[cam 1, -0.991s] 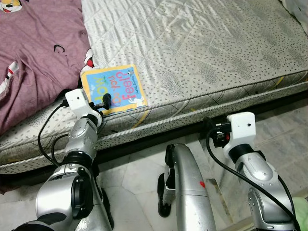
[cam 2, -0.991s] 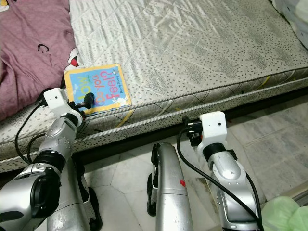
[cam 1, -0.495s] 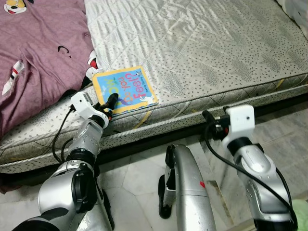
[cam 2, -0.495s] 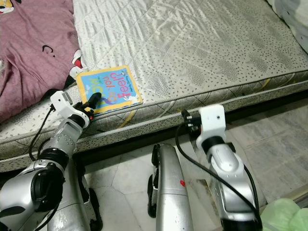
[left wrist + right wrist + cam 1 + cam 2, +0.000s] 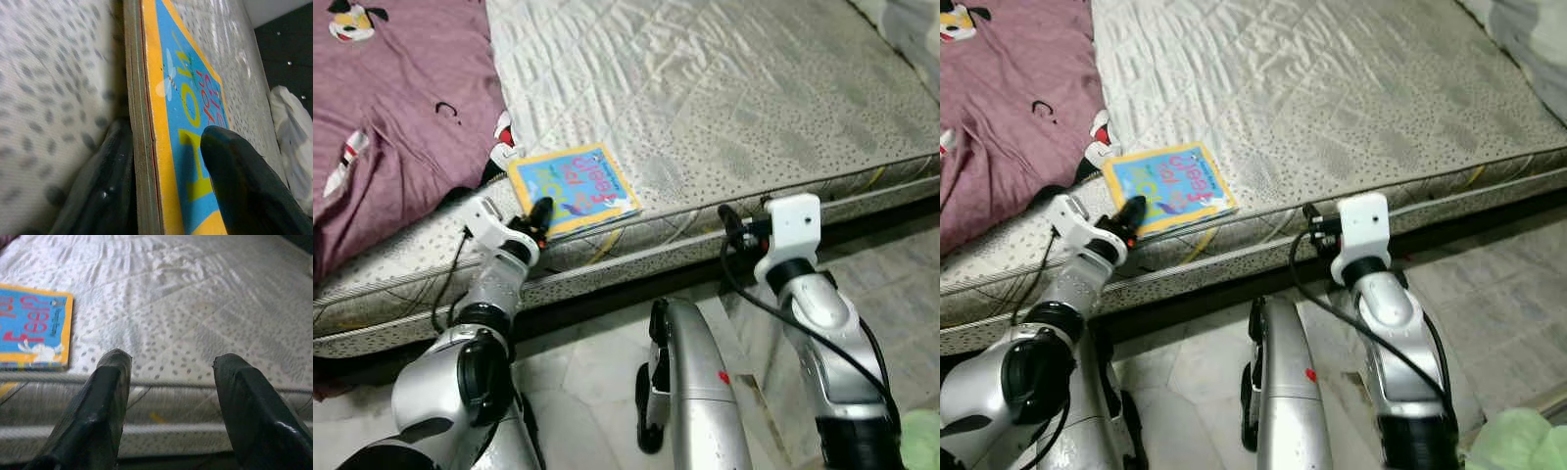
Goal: Clean up the room
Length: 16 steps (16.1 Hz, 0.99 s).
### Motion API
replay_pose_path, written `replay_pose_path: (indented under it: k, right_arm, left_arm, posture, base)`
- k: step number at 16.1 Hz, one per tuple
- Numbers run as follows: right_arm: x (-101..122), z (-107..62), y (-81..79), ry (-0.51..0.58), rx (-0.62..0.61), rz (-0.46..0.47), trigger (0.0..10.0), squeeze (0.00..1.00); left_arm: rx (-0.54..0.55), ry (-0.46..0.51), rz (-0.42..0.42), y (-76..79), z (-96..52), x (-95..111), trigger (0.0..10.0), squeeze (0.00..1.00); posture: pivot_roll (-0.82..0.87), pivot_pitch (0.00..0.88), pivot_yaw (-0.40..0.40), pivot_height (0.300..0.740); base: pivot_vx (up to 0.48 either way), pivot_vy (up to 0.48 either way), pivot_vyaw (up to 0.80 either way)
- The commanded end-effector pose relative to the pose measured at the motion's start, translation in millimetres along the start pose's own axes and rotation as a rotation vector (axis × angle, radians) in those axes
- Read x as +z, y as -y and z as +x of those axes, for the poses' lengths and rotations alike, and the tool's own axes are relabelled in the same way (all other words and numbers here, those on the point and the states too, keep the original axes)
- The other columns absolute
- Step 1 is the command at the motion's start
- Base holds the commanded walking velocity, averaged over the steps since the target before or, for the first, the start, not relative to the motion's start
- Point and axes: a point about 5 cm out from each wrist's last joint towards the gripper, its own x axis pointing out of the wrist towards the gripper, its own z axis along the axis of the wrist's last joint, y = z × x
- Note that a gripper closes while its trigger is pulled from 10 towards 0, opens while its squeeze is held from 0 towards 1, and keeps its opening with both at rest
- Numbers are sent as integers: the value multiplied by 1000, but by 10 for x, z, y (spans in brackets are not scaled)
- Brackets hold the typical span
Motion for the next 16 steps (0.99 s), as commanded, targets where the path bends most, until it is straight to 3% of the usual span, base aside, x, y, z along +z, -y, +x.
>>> replay_pose_path:
  k: [1,10,13,16]
  right_arm:
    - [-47,16,15,-12,-6,-6,10000,0]
    - [14,294,-75,68,3,4,10000,0]
    - [34,357,-152,89,23,20,10000,0]
    - [58,469,-281,116,53,76,10000,0]
  left_arm:
    - [-24,-46,6,51,17,-79,0,0]
    - [10,-2,88,76,61,87,0,0]
    - [42,53,194,97,81,222,0,0]
    - [-10,125,357,196,97,378,0,0]
  posture:
    - [-136,106,-98,511]
    - [-99,20,-76,511]
    - [-84,2,-72,511]
    - [-34,0,-63,511]
  base:
    - [0,0,0]
    - [0,0,0]
    - [0,0,0]
    - [0,0,0]
